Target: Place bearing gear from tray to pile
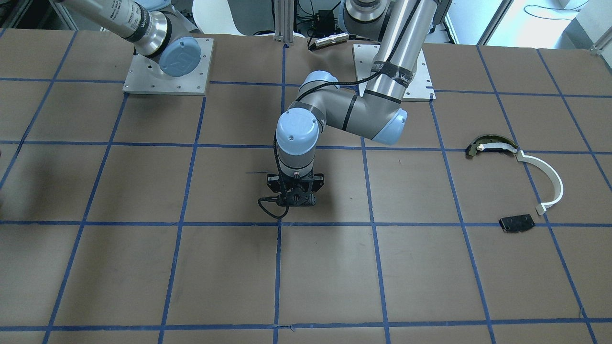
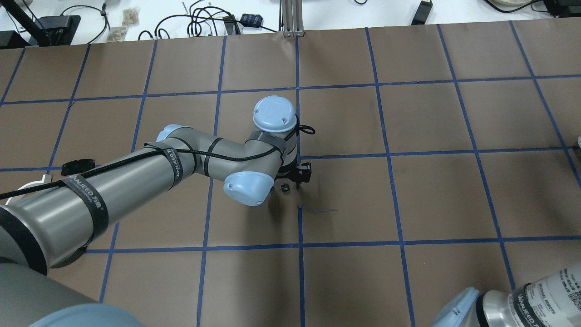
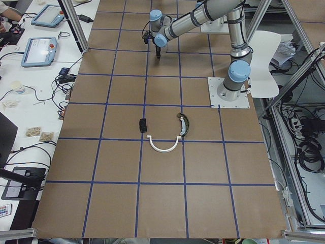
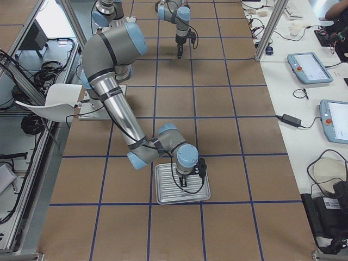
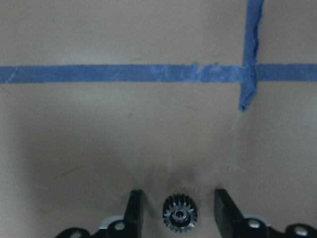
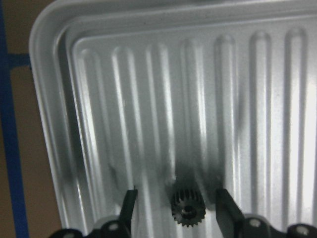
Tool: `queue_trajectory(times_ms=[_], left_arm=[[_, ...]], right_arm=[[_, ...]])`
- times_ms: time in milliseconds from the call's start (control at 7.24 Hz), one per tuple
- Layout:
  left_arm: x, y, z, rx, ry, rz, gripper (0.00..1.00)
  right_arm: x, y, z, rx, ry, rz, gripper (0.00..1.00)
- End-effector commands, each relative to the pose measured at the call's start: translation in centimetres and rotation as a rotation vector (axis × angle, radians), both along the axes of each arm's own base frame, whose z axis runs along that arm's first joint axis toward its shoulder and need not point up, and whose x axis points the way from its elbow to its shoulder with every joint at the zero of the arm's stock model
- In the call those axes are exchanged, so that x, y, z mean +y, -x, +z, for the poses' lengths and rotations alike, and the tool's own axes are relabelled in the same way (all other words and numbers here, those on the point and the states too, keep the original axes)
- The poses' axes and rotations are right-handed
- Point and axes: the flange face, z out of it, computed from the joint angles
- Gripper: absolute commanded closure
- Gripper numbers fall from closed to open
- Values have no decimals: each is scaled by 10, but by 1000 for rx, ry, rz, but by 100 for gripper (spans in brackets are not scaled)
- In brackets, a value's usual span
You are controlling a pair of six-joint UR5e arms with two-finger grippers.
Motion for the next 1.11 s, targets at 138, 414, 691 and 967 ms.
queue_trajectory(times_ms=[138,414,691,967], left_arm=[[-3,-2,12,0,18,-11,100],[-7,-5,21,4,28,-6,100],[-45,-98,67,-5,-34,-60,100],[-63,-240,96,-83,-85,-202,100]], right_arm=[[7,2,1,33,-68,-5,100],[2,-5,46,86,-38,3,100],[-29,-81,117,90,-30,-35,100],[-72,-186,131,34,-66,-103,100]])
